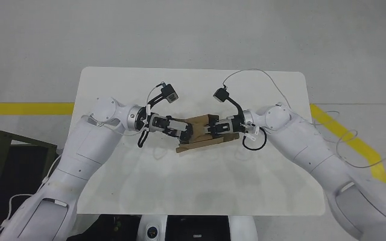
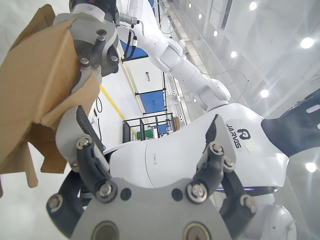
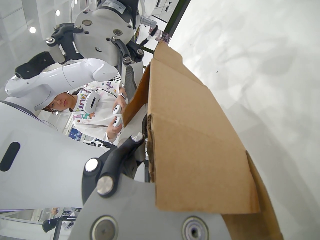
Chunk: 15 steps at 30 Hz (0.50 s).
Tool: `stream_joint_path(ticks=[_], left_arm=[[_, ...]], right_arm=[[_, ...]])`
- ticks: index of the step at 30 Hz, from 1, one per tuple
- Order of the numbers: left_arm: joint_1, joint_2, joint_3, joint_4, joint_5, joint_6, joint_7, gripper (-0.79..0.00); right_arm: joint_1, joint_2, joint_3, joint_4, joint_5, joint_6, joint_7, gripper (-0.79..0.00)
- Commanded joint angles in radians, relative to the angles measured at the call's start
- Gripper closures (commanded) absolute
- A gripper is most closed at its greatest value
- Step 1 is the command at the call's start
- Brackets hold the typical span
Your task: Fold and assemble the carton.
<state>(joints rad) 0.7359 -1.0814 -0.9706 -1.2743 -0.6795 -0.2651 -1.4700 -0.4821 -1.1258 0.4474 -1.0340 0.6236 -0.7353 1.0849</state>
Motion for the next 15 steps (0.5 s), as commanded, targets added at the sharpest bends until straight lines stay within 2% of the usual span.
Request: stream_joint_path(ticks=[1,15], left_arm=[[-0.005,-0.003,0.005,0.004,0.004,0.0,0.002,-0.785],[-0.004,0.002,-0.03,0.038,0.022,-0.011,-0.005,-0.785]], right_arm=[[0.0,-0.001,0.001,-0.001,0.0,-0.001,-0.001,0.0],[-0.015,0.024,0.064,0.038,0.011,-0.011,-0.011,0.0]])
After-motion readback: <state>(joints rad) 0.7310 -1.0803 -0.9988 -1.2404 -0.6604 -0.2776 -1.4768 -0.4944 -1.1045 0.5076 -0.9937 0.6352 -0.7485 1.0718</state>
